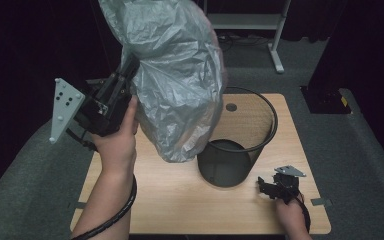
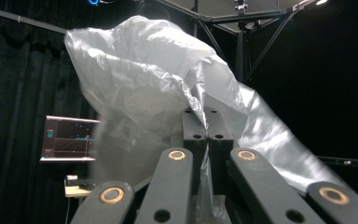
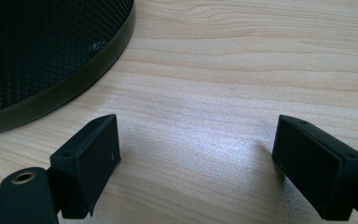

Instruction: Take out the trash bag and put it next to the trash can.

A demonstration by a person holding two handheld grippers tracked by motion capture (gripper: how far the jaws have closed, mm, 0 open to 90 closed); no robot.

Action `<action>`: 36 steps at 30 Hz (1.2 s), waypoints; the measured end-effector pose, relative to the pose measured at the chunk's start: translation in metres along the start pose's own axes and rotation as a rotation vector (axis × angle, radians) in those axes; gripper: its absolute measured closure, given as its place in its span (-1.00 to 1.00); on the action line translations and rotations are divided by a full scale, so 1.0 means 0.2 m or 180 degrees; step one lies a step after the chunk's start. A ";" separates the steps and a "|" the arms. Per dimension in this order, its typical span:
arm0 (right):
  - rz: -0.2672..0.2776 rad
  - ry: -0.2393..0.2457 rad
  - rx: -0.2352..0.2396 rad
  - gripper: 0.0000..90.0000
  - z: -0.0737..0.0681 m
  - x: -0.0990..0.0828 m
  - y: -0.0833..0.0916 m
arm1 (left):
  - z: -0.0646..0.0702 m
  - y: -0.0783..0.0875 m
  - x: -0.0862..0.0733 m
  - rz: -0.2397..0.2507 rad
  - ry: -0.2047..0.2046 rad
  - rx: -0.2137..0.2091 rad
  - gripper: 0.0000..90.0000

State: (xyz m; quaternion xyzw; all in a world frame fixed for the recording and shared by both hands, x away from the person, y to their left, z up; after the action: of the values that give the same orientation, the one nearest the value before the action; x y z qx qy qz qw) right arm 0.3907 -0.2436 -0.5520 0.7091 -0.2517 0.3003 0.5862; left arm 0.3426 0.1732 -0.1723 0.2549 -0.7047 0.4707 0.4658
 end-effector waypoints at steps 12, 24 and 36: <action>-0.0002 0.0003 -0.0005 -0.68 0.00 0.00 0.00 | -0.07 0.04 -0.14 -0.0248 -0.0038 0.0108 0.98; -0.0004 0.0062 0.0020 -0.70 0.00 0.00 -0.01 | -0.20 0.11 -0.33 -0.0646 -0.0034 0.0220 0.98; -0.0027 0.0078 0.0063 -0.74 -0.01 0.01 -0.02 | -0.27 0.16 -0.56 -0.1012 0.0013 0.0333 0.98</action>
State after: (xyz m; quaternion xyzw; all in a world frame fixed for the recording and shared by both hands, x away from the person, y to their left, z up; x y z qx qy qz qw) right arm 0.3941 -0.2418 -0.5525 0.7122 -0.2385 0.3089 0.5834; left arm 0.3887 0.2265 -0.2802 0.3861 -0.6290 0.4277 0.5219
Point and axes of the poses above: each handheld gripper's, and its own axes: y roughly backward along the jaws, x roughly out of its top, z roughly to its right, the point moved 4 cm from there along -y, roughly forward along the jaws, and after that the axes turned 11 degrees about -y, right-handed, at the moved point
